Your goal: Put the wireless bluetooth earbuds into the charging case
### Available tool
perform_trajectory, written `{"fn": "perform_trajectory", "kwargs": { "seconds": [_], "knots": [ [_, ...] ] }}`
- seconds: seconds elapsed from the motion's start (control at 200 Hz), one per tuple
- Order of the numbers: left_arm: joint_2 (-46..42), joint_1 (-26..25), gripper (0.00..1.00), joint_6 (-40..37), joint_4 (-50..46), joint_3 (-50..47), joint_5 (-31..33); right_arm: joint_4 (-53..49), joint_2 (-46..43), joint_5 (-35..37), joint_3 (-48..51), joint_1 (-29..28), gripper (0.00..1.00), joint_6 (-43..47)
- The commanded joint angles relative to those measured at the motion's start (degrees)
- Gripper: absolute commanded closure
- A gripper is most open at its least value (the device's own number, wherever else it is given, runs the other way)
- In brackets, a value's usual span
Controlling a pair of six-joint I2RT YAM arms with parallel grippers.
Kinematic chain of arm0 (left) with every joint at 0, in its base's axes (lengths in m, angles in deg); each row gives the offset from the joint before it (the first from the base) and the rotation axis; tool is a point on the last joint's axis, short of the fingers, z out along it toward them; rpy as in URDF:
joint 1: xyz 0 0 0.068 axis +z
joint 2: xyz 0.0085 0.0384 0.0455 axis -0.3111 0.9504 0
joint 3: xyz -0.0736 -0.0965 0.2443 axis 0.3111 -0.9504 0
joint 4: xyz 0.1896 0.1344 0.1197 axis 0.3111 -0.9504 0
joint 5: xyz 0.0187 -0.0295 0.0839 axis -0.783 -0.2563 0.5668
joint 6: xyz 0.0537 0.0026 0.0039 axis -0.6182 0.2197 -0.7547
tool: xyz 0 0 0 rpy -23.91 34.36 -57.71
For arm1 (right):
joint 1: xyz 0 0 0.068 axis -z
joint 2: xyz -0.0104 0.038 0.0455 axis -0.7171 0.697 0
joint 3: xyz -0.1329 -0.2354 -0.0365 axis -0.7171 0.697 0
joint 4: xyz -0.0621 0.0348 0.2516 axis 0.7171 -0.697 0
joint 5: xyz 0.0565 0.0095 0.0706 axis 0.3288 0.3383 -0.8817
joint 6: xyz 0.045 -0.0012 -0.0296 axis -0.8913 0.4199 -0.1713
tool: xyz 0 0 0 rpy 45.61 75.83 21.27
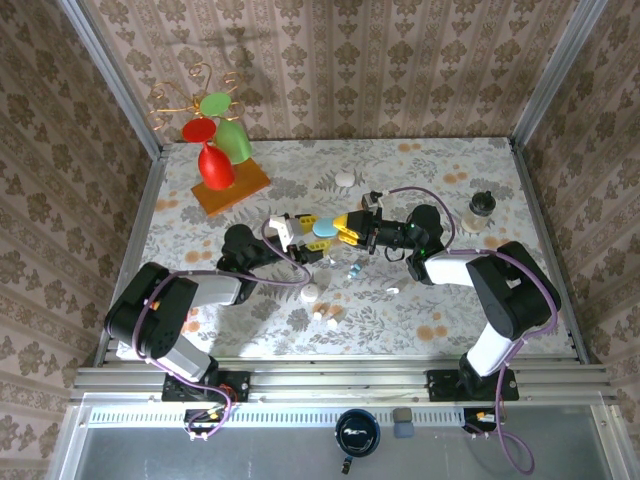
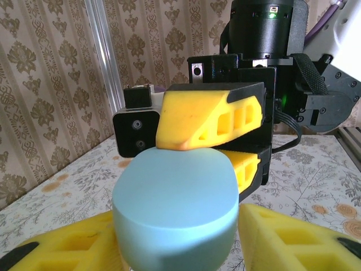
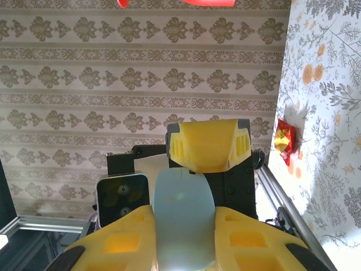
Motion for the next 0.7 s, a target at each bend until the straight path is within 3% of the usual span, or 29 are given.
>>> {"fn": "perform_trajectory", "kwargs": {
  "seconds": [0.0,0.405,0.695],
  "knots": [
    [0.31,-0.75,0.49,1.45,1.71,1.55,-2.24,2.09,-0.79,-0.42,-0.94,-0.37,1.00,0.56],
    [0.23,-0.93,0.63,1.30,1.75,1.55,-3.13,1.67,-0.13,-0.52,-0.59,-0.40,1.00,1.14],
    [0.07,-0.90,0.63,1.64,1.69,-0.58,-2.75,-6.27,-3.92,0.03,-0.77,0.90,0.50,10.38]
  ]
}}
